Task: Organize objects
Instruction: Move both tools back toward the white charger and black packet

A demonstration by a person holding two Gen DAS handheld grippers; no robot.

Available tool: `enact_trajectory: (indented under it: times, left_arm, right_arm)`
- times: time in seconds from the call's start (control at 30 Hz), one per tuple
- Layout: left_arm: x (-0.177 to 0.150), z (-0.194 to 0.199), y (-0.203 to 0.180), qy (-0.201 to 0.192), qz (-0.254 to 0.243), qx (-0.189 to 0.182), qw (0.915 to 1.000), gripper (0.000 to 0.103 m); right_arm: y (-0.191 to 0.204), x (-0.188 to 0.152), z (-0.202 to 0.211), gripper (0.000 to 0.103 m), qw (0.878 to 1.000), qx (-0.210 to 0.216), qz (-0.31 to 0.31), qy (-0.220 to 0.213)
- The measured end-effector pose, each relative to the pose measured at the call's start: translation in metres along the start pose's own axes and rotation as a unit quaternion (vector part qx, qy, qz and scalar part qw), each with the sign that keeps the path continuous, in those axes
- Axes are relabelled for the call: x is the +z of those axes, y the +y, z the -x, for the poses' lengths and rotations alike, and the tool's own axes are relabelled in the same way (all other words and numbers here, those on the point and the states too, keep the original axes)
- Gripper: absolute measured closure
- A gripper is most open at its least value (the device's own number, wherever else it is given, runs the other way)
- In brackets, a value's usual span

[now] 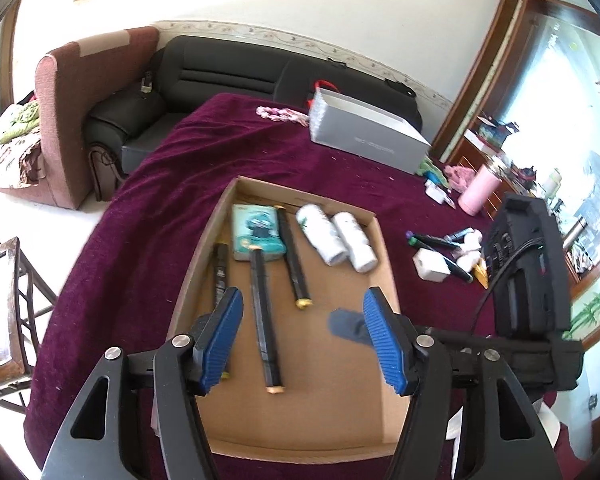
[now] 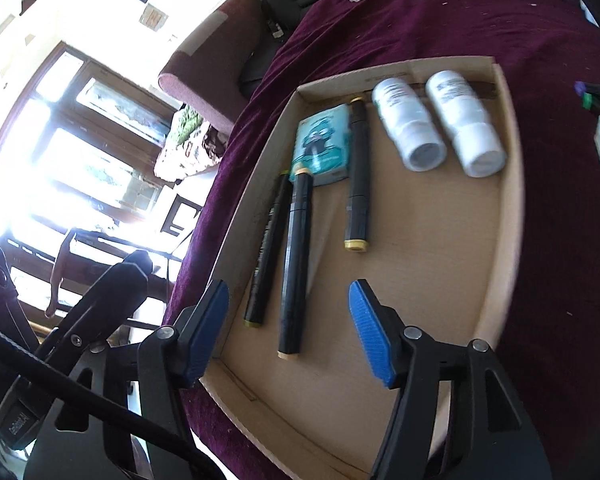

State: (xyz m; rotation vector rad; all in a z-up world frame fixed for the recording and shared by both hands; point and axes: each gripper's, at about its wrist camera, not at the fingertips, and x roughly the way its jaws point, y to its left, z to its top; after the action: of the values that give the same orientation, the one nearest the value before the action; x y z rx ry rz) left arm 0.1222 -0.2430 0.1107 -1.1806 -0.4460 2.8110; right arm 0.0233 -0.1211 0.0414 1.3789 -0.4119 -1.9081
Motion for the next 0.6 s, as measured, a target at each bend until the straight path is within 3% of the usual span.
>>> enact_trajectory:
  times: [0.3, 0.6]
  left_arm:
    - [-0.012, -0.011, -0.061, 0.025, -0.052, -0.013, 0.9982, 0.047]
    - [-0.022, -0.044, -0.136, 0.066, -0.122, -0.031, 0.9899, 0.047]
  right_arm:
    - [-0.045, -0.014, 0.068, 0.030, 0.996, 0.006, -0.045, -0.076]
    - [-0.120, -0.036, 0.138, 0.026, 0.984, 0.006, -0.115, -0.138]
